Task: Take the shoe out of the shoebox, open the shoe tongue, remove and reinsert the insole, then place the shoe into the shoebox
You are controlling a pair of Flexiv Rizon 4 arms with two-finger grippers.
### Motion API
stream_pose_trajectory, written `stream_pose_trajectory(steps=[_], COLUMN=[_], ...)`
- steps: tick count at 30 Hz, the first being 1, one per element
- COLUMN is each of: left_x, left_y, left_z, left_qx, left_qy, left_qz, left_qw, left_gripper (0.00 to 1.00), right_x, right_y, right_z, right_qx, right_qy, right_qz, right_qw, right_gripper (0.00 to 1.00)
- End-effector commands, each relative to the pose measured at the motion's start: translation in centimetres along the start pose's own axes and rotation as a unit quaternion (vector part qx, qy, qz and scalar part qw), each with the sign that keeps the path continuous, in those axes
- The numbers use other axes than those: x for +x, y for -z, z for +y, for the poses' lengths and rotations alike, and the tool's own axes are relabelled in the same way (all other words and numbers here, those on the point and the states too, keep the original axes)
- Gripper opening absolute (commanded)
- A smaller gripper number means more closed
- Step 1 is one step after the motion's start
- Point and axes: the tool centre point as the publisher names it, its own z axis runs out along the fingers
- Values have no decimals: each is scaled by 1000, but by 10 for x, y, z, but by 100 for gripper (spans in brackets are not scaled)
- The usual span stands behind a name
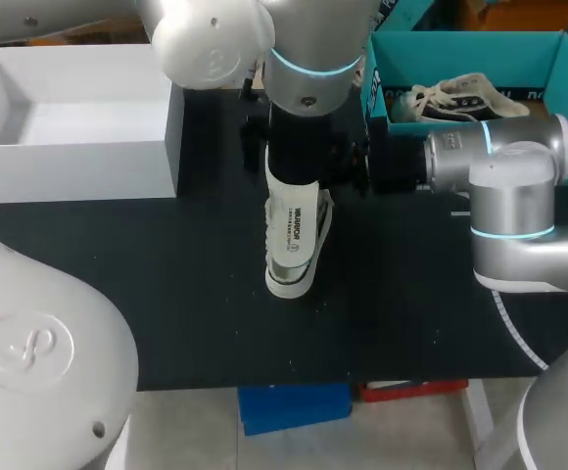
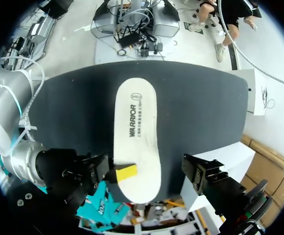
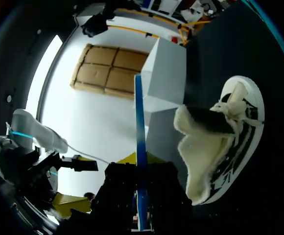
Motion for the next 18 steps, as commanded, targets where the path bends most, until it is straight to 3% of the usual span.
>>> stream_pose_trajectory(steps=[1,9,18], left_x=[2,4,0], left_y=[-7,-19,-35], left_z=[22,67,102], left_qx=[5,3,8], left_qy=[1,12,15], left_qz=[-8,-24,-54], left_qw=[1000,1000,998], left_gripper=[100,100,100], right_x=[0,0,0], right_y=[-1,-1,-1], right_z=[0,0,0], right_qx=[0,0,0], right_qy=[0,0,0], right_qz=[-1,-1,-1], right_qw=[1000,1000,1000], right_gripper=[0,0,0])
